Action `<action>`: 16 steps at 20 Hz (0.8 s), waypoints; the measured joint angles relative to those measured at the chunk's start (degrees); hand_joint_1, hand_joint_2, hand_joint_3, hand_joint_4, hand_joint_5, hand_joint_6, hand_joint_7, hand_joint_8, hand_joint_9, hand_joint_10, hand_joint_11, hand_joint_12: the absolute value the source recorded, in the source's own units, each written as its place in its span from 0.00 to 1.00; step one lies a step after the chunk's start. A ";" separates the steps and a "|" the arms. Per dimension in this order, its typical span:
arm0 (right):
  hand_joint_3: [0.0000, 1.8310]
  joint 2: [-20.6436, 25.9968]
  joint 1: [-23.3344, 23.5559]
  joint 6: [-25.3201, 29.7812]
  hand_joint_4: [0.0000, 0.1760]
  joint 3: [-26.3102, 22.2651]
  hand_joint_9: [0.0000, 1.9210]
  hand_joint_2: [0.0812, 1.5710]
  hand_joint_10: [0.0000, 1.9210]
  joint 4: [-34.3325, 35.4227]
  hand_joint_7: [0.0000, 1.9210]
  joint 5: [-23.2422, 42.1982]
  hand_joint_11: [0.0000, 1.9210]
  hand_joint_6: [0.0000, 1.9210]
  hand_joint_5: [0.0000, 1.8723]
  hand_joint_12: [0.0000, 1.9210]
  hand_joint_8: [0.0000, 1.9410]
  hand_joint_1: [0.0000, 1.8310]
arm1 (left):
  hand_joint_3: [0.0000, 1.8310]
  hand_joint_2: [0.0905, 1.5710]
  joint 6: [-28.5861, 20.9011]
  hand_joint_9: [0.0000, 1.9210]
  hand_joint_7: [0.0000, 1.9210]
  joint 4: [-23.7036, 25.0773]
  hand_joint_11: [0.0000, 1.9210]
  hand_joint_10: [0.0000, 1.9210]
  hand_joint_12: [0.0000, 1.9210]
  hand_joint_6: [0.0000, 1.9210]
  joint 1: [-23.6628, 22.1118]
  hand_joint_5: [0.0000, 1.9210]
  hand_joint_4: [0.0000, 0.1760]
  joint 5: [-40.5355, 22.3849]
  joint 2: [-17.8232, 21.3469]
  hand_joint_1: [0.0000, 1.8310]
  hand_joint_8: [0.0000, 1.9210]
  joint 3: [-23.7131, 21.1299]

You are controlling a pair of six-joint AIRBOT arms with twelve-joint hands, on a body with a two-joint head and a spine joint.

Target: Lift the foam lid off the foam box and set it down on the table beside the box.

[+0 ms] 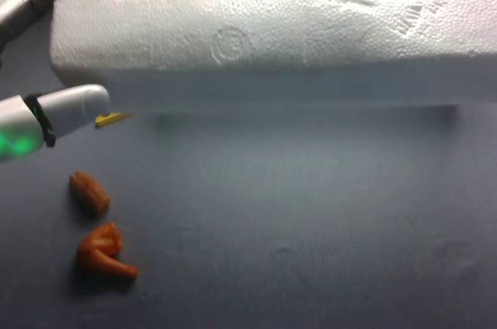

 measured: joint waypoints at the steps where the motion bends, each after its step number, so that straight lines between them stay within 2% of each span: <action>1: 0.00 0.00 -0.74 0.83 0.00 -0.24 0.00 0.79 0.00 0.02 0.00 0.15 0.00 0.06 0.07 0.12 0.00 0.21 | 0.00 0.66 -0.13 0.00 0.00 -0.02 0.00 0.00 0.00 0.00 0.68 0.13 0.00 -0.46 0.00 0.22 0.00 -0.28; 2: 0.00 -0.02 -1.38 1.14 0.00 -0.24 0.00 0.79 0.00 -0.46 0.00 0.26 0.00 0.04 0.07 0.10 0.00 0.20 | 0.01 0.67 -0.33 0.00 0.00 -0.46 0.00 0.00 0.00 0.00 1.29 0.13 0.00 -0.79 0.00 0.22 0.00 -0.68; 3: 0.00 0.00 -2.14 1.68 0.00 -0.24 0.00 0.79 0.00 -0.83 0.00 0.09 0.00 0.03 0.07 0.02 0.00 0.21 | 0.00 0.67 -0.42 0.00 0.00 -0.39 0.00 0.00 0.00 0.00 2.47 0.12 0.00 -0.90 0.00 0.19 0.00 -0.83; 4: 0.00 -0.02 -2.82 2.32 0.00 -0.26 0.00 0.79 0.00 -1.22 0.00 0.02 0.00 0.03 0.08 0.00 0.00 0.22 | 0.00 0.66 -0.61 0.00 0.00 -0.76 0.00 0.00 0.00 0.00 3.19 0.12 0.00 -0.72 -0.07 0.18 0.00 -1.29; 7: 0.01 -0.02 -4.07 3.58 0.00 -0.48 0.00 0.81 0.00 -1.31 0.00 0.09 0.00 0.03 0.09 0.00 0.00 0.25 | 0.00 0.67 -1.60 0.00 0.00 -1.33 0.00 0.00 0.00 0.00 5.14 0.11 0.00 -1.18 -0.48 0.17 0.00 -2.12; 14: 0.00 -0.04 -5.70 5.55 0.00 -1.64 0.00 0.81 0.00 -2.58 0.00 0.61 0.00 0.02 0.07 0.00 0.00 0.21 | 0.00 0.66 -2.43 0.00 0.00 -3.04 0.00 0.00 0.00 0.00 10.05 0.11 0.00 -5.33 0.20 0.17 0.00 -4.74; 16: 0.00 -0.04 -7.17 6.03 0.00 -1.64 0.04 0.79 0.03 -2.91 0.01 0.72 0.00 0.01 0.08 0.40 0.01 0.18 | 0.00 0.67 -3.04 0.00 0.00 -3.06 0.00 0.00 0.00 0.00 10.43 0.11 0.00 -5.53 -0.31 0.16 0.00 -4.74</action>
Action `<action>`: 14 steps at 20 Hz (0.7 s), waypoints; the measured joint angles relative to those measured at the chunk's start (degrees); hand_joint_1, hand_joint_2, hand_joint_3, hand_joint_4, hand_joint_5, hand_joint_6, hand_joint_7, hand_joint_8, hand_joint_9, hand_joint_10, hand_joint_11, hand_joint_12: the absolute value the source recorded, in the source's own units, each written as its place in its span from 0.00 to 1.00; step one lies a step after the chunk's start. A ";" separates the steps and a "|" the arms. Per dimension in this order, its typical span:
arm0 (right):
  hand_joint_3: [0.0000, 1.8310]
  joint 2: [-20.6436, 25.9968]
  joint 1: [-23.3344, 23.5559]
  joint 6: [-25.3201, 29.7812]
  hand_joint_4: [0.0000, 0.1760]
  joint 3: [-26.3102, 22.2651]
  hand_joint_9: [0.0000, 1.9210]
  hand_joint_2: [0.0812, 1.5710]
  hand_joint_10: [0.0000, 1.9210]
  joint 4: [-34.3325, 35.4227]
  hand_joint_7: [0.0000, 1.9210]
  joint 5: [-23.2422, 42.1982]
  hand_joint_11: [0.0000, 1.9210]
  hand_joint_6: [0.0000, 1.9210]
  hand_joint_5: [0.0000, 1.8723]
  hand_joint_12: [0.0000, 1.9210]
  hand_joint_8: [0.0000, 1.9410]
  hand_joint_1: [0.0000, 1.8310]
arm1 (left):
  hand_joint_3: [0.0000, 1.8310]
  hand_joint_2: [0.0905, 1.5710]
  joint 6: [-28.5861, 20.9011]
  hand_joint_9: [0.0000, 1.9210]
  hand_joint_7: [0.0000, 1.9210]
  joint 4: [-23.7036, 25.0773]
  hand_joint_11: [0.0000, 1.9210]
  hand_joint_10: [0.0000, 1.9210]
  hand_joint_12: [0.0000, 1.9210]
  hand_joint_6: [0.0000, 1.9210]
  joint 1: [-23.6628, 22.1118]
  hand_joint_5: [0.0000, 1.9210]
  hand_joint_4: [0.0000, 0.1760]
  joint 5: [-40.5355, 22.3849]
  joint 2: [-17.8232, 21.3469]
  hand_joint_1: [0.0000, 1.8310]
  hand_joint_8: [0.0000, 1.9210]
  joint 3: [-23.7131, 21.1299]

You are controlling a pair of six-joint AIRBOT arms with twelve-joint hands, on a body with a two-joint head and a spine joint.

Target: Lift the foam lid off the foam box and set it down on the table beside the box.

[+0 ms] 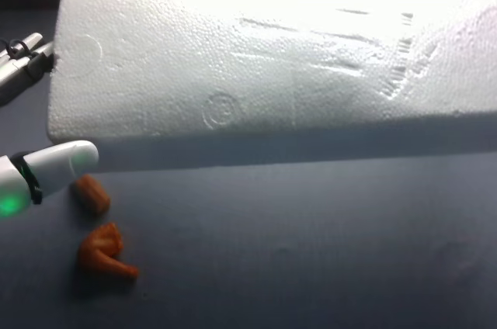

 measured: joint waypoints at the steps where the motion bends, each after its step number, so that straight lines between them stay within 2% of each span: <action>1: 0.00 -0.02 -0.92 0.26 0.00 -0.02 0.05 0.79 0.03 0.26 0.01 -0.07 0.00 0.01 0.08 0.49 0.00 0.18 | 0.00 0.67 -0.15 0.00 0.00 0.04 0.00 0.00 0.00 0.00 -0.02 0.12 0.00 0.24 -0.48 0.16 0.00 0.00; 2: 0.00 -0.15 -1.73 0.72 0.00 0.02 0.04 0.79 0.03 0.59 0.01 -0.13 0.00 0.01 0.08 0.49 0.00 0.17 | 0.00 0.65 -0.37 0.00 0.00 0.37 0.00 0.00 0.00 0.00 0.04 0.12 0.00 0.66 -0.83 0.16 0.00 0.13; 3: 0.00 -0.59 -2.71 1.25 0.00 0.02 0.03 0.79 0.02 1.03 0.01 -0.26 0.00 0.01 0.09 0.39 0.01 0.17 | 0.00 0.65 -0.72 0.00 0.00 0.68 0.00 0.00 0.00 0.00 0.07 0.12 0.01 1.60 -1.42 0.16 0.00 0.61; 4: 0.00 -1.03 -3.19 1.70 0.00 0.26 0.03 0.79 0.02 1.03 0.01 -0.17 0.00 0.01 0.09 0.39 0.01 0.17 | 0.00 0.65 -0.90 0.00 0.00 0.61 0.00 0.00 0.00 0.00 0.17 0.12 0.01 1.97 -1.79 0.16 0.00 0.94; 5: 0.00 -1.49 -3.54 2.16 0.00 0.52 0.04 0.78 0.03 0.94 0.02 -0.35 0.00 0.01 0.10 0.41 0.00 0.17 | 0.00 0.64 -1.29 0.00 0.00 0.59 0.00 0.00 0.00 0.00 0.28 0.11 0.09 2.36 -2.19 0.15 0.00 1.40; 7: 0.00 -1.97 -4.13 2.49 0.00 0.85 0.04 0.78 0.03 1.05 0.02 -0.83 0.00 0.00 0.09 0.45 0.00 0.19 | 0.00 0.65 -1.62 0.00 0.00 0.44 0.00 0.00 0.00 0.00 0.28 0.11 0.10 4.00 -3.04 0.15 0.00 2.10; 8: 0.00 -2.08 -4.17 2.51 0.00 1.01 0.04 0.78 0.03 1.09 0.02 -0.92 0.00 0.00 0.09 0.45 0.00 0.19 | 0.00 0.65 -1.66 0.00 0.00 0.33 0.00 0.00 0.00 0.00 0.31 0.11 0.10 4.76 -3.26 0.15 0.00 2.12; 9: 0.00 -2.34 -4.17 2.54 0.00 1.42 0.04 0.78 0.03 1.40 0.03 -0.92 0.00 0.00 0.08 0.48 0.00 0.19 | 0.00 0.66 -1.86 0.00 0.00 0.52 0.00 0.00 0.00 0.00 0.42 0.11 0.02 5.29 -3.87 0.15 0.00 2.71; 10: 0.00 -2.69 -4.20 2.54 0.00 1.64 0.05 0.79 0.03 1.97 0.03 -1.07 0.00 0.00 0.09 0.52 0.00 0.19 | 0.00 0.66 -2.01 0.00 0.00 0.66 0.00 0.00 0.00 0.00 0.42 0.12 0.01 6.12 -4.35 0.15 0.00 3.08; 11: 0.00 -3.02 -4.37 2.62 0.00 1.92 0.05 0.79 0.03 1.99 0.03 -1.14 0.00 0.00 0.10 0.53 0.00 0.18 | 0.00 0.66 -2.14 0.00 0.00 0.66 0.00 0.00 0.00 0.00 0.42 0.11 0.06 6.84 -4.81 0.15 0.00 3.39; 12: 0.00 -3.37 -4.46 2.64 0.00 2.16 0.04 0.79 0.02 2.05 0.03 -1.64 0.00 0.00 0.09 0.50 0.00 0.19 | 0.00 0.66 -2.14 0.00 0.00 0.70 0.00 0.00 0.00 0.00 0.42 0.12 0.03 7.67 -5.11 0.15 0.00 3.72; 14: 0.00 -4.22 -4.52 2.73 0.00 2.82 0.03 0.78 0.02 2.12 0.03 -2.51 0.00 0.00 0.10 0.47 0.00 0.20 | 0.00 0.65 -2.54 0.00 0.00 0.52 0.00 0.00 0.00 0.00 0.42 0.12 0.03 8.92 -5.92 0.15 0.00 4.42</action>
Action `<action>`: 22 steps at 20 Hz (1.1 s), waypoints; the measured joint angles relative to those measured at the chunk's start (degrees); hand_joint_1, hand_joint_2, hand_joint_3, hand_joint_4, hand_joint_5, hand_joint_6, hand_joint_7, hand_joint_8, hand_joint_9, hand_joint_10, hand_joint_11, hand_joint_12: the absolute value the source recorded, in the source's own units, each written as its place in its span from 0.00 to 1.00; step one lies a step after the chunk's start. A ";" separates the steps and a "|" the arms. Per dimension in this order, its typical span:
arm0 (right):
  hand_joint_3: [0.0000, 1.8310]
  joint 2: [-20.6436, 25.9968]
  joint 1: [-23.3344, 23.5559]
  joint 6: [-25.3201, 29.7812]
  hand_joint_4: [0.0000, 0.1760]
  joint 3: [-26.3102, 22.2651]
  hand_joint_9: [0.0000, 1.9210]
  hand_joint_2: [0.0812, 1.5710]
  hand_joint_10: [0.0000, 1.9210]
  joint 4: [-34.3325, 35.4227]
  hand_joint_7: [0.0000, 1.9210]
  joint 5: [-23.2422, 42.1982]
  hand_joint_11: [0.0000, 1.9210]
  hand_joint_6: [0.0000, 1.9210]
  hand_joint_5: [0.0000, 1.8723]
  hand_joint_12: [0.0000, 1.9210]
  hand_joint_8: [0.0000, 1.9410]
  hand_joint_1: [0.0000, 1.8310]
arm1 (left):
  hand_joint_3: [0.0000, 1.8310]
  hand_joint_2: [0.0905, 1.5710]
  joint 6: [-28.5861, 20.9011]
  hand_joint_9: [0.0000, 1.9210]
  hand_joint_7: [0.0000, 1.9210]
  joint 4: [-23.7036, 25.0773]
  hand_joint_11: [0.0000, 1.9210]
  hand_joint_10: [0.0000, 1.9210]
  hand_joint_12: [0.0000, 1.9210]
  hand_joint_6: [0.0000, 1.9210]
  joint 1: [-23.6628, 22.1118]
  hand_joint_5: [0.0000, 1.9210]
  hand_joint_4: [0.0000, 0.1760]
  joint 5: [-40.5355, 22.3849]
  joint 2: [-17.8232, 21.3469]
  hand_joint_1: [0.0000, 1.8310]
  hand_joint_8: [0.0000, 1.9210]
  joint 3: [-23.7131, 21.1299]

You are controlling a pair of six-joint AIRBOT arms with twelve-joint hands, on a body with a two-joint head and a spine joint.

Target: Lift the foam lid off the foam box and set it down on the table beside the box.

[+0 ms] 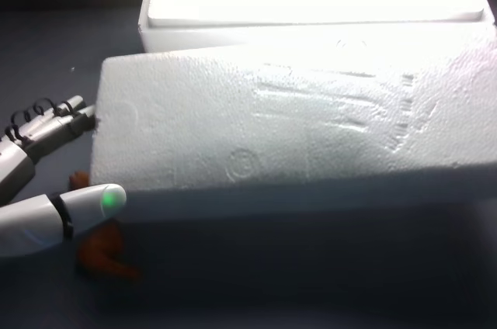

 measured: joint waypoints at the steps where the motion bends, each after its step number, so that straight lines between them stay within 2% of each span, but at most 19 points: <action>1: 0.00 -0.57 0.00 0.04 0.00 0.39 0.03 0.78 0.02 0.24 0.03 -0.44 0.00 0.00 0.10 0.45 0.00 0.20 | 0.00 0.65 0.00 0.00 0.00 0.00 0.00 0.00 0.00 0.00 0.00 0.12 0.00 0.61 -0.39 0.15 0.00 0.37; 2: 0.00 -0.96 0.00 0.09 0.00 0.74 0.02 0.78 0.01 0.42 0.02 -0.96 0.00 0.00 0.11 0.43 0.00 0.22 | 0.00 0.65 0.02 0.00 0.00 -0.24 0.00 0.00 0.00 0.00 -0.02 0.12 0.00 1.14 -0.83 0.15 0.00 0.59; 5: 0.00 -2.10 0.00 0.24 0.00 1.75 0.03 0.77 0.02 1.40 0.03 -2.54 0.00 0.00 0.11 0.46 0.00 0.23 | 0.00 0.66 0.02 0.00 0.00 -0.22 0.00 0.00 0.00 0.00 -0.02 0.10 0.00 3.04 -1.66 0.18 0.00 1.49; 6: 0.00 -2.64 0.00 0.24 0.00 2.34 0.04 0.77 0.02 1.75 0.03 -3.21 0.00 0.00 0.11 0.56 0.00 0.23 | 0.00 0.66 0.44 0.00 0.00 -0.17 0.00 0.00 0.00 0.00 -0.26 0.08 0.00 3.76 -1.81 0.18 0.00 2.10; 8: 0.00 -3.17 0.00 0.33 0.00 3.06 0.05 0.77 0.02 2.01 0.04 -3.82 0.00 0.00 0.11 0.58 0.00 0.24 | 0.00 0.66 0.50 0.00 0.00 -0.42 0.00 0.00 0.00 0.00 -0.61 0.08 0.00 4.24 -1.92 0.17 0.00 2.54; 10: 0.00 -3.56 0.00 0.39 0.00 3.48 0.04 0.76 0.02 3.04 0.01 -4.81 0.00 0.00 0.03 0.60 0.00 0.24 | 0.00 0.66 0.68 0.00 0.00 -0.90 0.00 0.00 0.00 0.00 -0.61 0.02 0.00 4.48 -1.92 0.17 0.00 2.69; 11: 0.00 -3.72 0.00 0.39 0.00 3.63 0.03 0.76 0.02 3.48 0.00 -5.35 0.00 0.00 0.01 0.64 0.00 0.24 | 0.00 0.66 0.70 0.00 0.00 -1.07 0.00 0.00 0.00 0.00 -0.61 0.00 0.00 4.79 -1.92 0.18 0.00 2.69; 12: 0.00 -3.72 0.00 0.37 0.00 3.63 0.03 0.76 0.02 3.76 0.00 -5.51 0.00 0.00 0.00 0.69 0.00 0.24 | 0.00 0.65 0.72 0.00 0.00 -1.07 0.00 0.00 0.00 0.00 -0.61 0.00 0.00 4.83 -1.92 0.18 0.00 2.69; 13: 0.00 -3.72 0.00 0.22 0.00 3.63 0.03 0.75 0.01 3.98 0.00 -5.51 0.00 0.00 0.00 0.72 0.00 0.26 | 0.00 0.65 0.72 0.00 0.00 -1.07 0.00 0.00 0.00 0.00 -0.61 0.00 0.00 4.81 -1.92 0.18 0.00 2.69; 15: 0.00 -3.69 0.00 -0.02 0.00 3.63 0.01 0.76 0.00 4.07 0.00 -5.44 0.00 0.00 0.00 0.74 0.00 0.23 | 0.00 0.66 0.98 0.00 0.00 -1.16 0.00 0.00 0.00 0.00 -0.61 0.00 0.00 4.28 -1.84 0.18 0.00 2.36; 16: 0.00 -3.56 0.00 -0.09 0.00 3.45 0.01 0.75 0.00 4.07 0.00 -5.11 0.00 0.00 0.00 0.75 0.00 0.20 | 0.00 0.65 1.16 0.00 0.00 -1.36 0.00 0.00 0.00 0.00 -0.61 0.00 0.07 3.69 -1.55 0.17 0.00 1.81; 17: 0.00 -2.93 0.00 -0.09 0.00 2.95 0.00 0.75 0.00 3.87 0.00 -4.50 0.00 0.00 0.00 0.75 0.00 0.19 | 0.00 0.64 1.46 0.00 0.00 -0.74 0.00 0.00 0.00 0.00 -0.61 0.00 0.17 3.02 -0.81 0.16 0.00 1.27; 19: 0.00 -1.42 0.59 -0.28 0.00 2.36 0.00 0.74 0.00 2.49 0.00 -2.10 0.00 0.00 0.00 0.65 0.00 0.15 | 0.00 0.63 2.21 0.00 0.00 -0.20 0.00 0.00 0.00 0.00 -0.79 0.00 0.29 0.26 0.81 0.16 0.00 0.44; 21: 0.00 -0.07 1.46 -1.14 0.00 1.64 0.01 0.74 0.00 1.51 0.00 0.13 0.00 0.00 0.00 0.65 0.00 0.13 | 0.00 0.62 2.67 0.00 0.00 0.07 0.00 0.00 0.00 0.00 -1.36 0.00 0.29 -2.45 2.27 0.15 0.00 0.20; 22: 0.00 0.96 1.86 -1.70 0.00 1.22 0.00 0.76 0.00 0.31 0.00 1.62 0.00 0.00 0.00 0.58 0.00 0.12 | 0.00 0.64 3.45 0.00 0.00 0.24 0.00 0.00 0.00 0.00 -1.95 0.00 0.30 -3.85 3.30 0.15 0.00 -0.24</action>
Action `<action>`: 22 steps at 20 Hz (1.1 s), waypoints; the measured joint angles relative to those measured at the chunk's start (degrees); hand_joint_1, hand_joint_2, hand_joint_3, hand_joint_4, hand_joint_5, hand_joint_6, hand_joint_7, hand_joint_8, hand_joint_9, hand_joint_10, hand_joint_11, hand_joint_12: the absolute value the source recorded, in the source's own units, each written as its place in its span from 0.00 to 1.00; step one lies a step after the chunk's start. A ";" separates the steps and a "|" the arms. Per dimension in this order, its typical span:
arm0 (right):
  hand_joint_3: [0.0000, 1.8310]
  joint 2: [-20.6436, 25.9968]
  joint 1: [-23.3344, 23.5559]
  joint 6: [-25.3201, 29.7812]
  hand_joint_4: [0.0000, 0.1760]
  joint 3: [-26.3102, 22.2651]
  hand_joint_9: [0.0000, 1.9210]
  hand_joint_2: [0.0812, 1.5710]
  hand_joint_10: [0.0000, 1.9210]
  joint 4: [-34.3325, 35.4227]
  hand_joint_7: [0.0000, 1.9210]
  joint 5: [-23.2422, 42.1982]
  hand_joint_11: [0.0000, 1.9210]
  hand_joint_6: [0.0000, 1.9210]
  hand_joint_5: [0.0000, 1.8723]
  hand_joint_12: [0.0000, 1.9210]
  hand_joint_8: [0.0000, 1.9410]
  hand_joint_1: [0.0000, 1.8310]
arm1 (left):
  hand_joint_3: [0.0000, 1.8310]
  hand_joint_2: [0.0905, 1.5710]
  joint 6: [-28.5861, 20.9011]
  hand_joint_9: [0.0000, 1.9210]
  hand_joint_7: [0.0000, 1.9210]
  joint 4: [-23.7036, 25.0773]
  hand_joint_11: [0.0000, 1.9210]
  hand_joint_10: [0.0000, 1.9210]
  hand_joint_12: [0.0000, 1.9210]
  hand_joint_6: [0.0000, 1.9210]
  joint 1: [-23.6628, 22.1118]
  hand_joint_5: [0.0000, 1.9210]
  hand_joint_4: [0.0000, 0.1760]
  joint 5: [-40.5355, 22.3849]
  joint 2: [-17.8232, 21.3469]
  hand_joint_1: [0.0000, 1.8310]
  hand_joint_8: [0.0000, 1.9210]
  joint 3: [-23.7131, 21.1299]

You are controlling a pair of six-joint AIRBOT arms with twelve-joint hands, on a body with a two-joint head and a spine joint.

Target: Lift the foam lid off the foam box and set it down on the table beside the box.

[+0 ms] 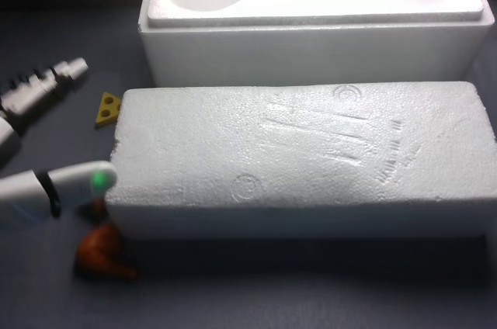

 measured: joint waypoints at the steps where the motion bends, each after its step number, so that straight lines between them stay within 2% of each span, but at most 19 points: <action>1: 0.00 0.22 0.02 -0.09 0.00 0.00 0.00 0.77 0.00 -0.57 0.00 1.03 0.00 0.00 0.00 0.50 0.00 0.12 | 0.00 0.64 0.31 0.00 0.00 0.17 0.00 0.00 0.00 0.00 -0.28 0.00 0.35 -0.81 0.35 0.13 0.00 0.00; 2: 0.00 0.37 0.02 -0.13 0.00 0.00 0.00 0.77 0.00 -0.96 0.00 2.01 0.00 0.00 0.00 0.50 0.00 0.12 | 0.00 0.64 0.52 0.00 0.00 0.52 0.00 0.00 0.00 0.00 -0.92 0.00 0.35 -1.05 0.70 0.13 0.00 0.04; 3: 0.00 0.63 0.02 -0.61 0.07 0.02 0.00 0.76 0.00 -1.22 0.00 2.36 0.00 0.00 0.00 0.41 0.00 0.13 | 0.00 0.64 0.72 0.00 0.00 1.20 0.00 0.00 0.00 0.00 -1.90 0.00 0.33 -1.27 0.81 0.12 0.00 0.55; 4: 0.00 0.87 0.33 -1.29 0.05 0.11 0.00 0.78 0.00 -1.55 0.00 2.45 0.00 0.00 0.00 0.33 0.00 0.13 | 0.00 0.65 1.29 0.00 0.00 1.79 0.00 0.00 0.00 0.00 -3.06 0.00 0.32 -1.27 0.81 0.12 0.00 1.14; 5: 0.00 0.85 1.29 -1.44 0.00 0.39 0.00 0.80 0.00 -1.62 0.00 2.27 0.00 0.00 0.00 0.40 0.00 0.12 | 0.01 0.66 1.36 0.00 0.00 2.21 0.00 0.00 0.00 0.00 -4.20 0.00 0.27 -1.09 0.81 0.12 0.00 1.77; 6: 0.00 0.87 2.40 -1.75 0.02 0.98 0.00 0.81 0.00 -1.66 0.00 2.51 0.00 0.00 0.00 0.68 0.00 0.13 | 0.01 0.68 1.68 0.00 0.00 2.56 0.00 0.00 0.00 0.00 -5.81 0.00 0.21 -0.55 0.79 0.14 0.00 2.62; 7: 0.00 0.87 3.13 -2.23 0.02 1.27 0.00 0.81 0.00 -1.44 0.00 2.84 0.00 0.00 0.00 0.68 0.00 0.13 | 0.01 0.68 1.77 0.00 0.00 3.10 0.00 0.00 0.00 0.00 -6.95 0.00 0.21 -0.20 0.79 0.14 0.00 3.26; 8: 0.00 0.87 3.96 -2.91 0.03 1.73 0.00 0.80 0.00 -1.36 0.00 2.86 0.00 0.00 0.00 0.85 0.00 0.15 | 0.00 0.67 1.84 0.00 0.00 3.96 0.00 0.00 0.00 0.00 -8.52 0.00 0.30 0.59 0.74 0.12 0.00 4.20; 9: 0.00 0.85 4.90 -3.17 0.00 1.97 0.00 0.79 0.00 -1.42 0.00 2.67 0.00 0.00 0.00 0.92 0.00 0.16 | 0.01 0.68 1.88 0.00 0.00 4.79 0.00 0.00 0.00 0.00 -10.25 0.00 0.34 1.64 0.48 0.12 0.00 5.16; 10: 0.00 0.74 6.16 -3.43 0.00 2.56 0.00 0.79 0.00 -2.19 0.00 2.27 0.00 0.00 0.00 0.98 0.00 0.16 | 0.01 0.68 1.97 0.00 0.00 5.77 0.00 0.00 0.00 0.00 -12.20 0.00 0.29 2.89 0.07 0.13 0.00 6.10; 12: 0.00 0.07 8.68 -4.07 0.00 3.48 0.00 0.80 0.00 -3.23 0.00 1.42 0.00 0.00 0.00 1.00 0.00 0.17 | 0.01 0.69 1.95 0.00 0.00 7.80 0.00 0.00 0.00 0.00 -15.13 0.00 0.26 4.76 -0.83 0.13 0.00 7.37; 13: 0.01 -0.68 10.51 -4.57 0.00 4.37 0.00 0.82 0.00 -3.85 0.00 0.13 0.00 0.00 0.00 1.00 0.00 0.17 | 0.01 0.69 1.95 0.00 0.00 9.92 0.00 0.00 0.00 0.00 -16.94 0.00 0.28 6.47 -1.62 0.12 0.00 8.22; 14: 0.01 -1.33 12.15 -4.96 0.00 4.94 0.00 0.83 0.00 -4.42 0.00 -1.33 0.00 0.00 0.00 1.00 0.00 0.16 | 0.01 0.69 1.90 0.00 0.00 11.45 0.00 0.00 0.00 0.00 -18.12 0.00 0.22 7.74 -2.19 0.13 0.00 8.85; 16: 0.01 -2.56 16.28 -6.10 0.00 6.14 0.00 0.83 0.00 -6.43 0.00 -5.01 0.00 0.00 0.00 1.00 0.00 0.15 | 0.01 0.70 1.53 0.00 0.00 13.79 0.00 0.00 0.00 0.00 -20.74 0.00 0.21 11.02 -3.41 0.14 0.00 10.23; 17: 0.01 -3.26 18.47 -6.67 0.00 6.84 0.00 0.83 0.00 -7.50 0.00 -6.84 0.00 0.00 0.00 0.94 0.00 0.14 | 0.01 0.71 1.33 0.00 0.00 14.84 0.00 0.00 0.00 0.00 -21.86 0.00 0.31 12.26 -3.93 0.18 0.00 11.04; 19: 0.00 -4.83 21.46 -7.15 0.00 8.35 0.00 0.80 0.00 -9.03 0.00 -9.49 0.00 0.00 0.00 0.80 0.00 0.11 | 0.01 0.73 0.83 0.00 0.00 16.06 0.00 0.00 0.00 0.00 -24.17 0.00 0.38 14.47 -4.74 0.20 0.00 12.48; 22: 0.00 -6.54 23.67 -7.39 0.00 9.57 0.00 0.79 0.00 -10.12 0.00 -12.50 0.00 0.00 0.00 0.78 0.00 0.11 | 0.01 0.75 0.20 0.00 0.00 17.81 0.00 0.00 0.00 0.00 -26.71 0.00 0.30 16.61 -5.92 0.23 0.00 13.64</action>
